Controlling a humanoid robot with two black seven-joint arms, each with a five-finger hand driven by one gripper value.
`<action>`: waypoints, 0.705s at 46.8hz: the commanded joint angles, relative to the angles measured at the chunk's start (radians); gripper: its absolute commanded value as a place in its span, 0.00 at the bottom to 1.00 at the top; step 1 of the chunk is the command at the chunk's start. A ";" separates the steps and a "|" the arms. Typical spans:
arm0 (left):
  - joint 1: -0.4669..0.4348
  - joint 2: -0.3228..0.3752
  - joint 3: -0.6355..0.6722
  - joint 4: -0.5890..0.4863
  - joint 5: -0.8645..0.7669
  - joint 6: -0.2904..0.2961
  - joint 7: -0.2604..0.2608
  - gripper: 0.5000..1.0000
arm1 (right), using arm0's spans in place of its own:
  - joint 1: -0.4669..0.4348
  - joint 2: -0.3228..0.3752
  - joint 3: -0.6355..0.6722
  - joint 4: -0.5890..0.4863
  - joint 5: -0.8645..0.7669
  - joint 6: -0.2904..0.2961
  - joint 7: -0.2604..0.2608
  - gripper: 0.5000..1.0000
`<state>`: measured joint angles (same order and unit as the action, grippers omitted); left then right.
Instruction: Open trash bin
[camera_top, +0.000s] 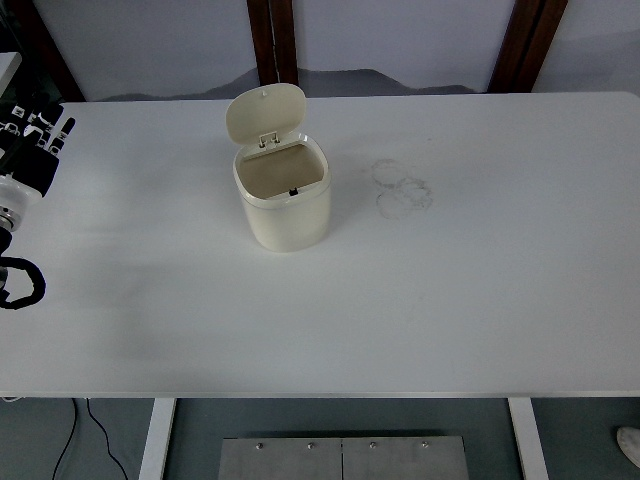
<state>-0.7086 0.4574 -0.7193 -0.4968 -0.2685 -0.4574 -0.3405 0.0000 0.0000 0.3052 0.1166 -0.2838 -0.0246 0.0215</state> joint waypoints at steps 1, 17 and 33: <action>0.003 -0.002 0.000 0.000 -0.002 0.000 0.000 1.00 | 0.000 0.000 0.000 0.000 0.000 0.000 0.000 0.98; 0.026 -0.002 0.000 0.000 -0.001 0.000 0.000 1.00 | 0.000 0.000 0.000 0.000 0.000 0.000 0.000 0.98; 0.028 0.007 -0.002 0.000 -0.001 -0.001 0.000 1.00 | 0.000 0.000 -0.002 0.002 -0.008 0.000 -0.002 0.98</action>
<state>-0.6811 0.4627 -0.7200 -0.4970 -0.2699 -0.4587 -0.3405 0.0000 0.0000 0.3052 0.1176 -0.2878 -0.0243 0.0209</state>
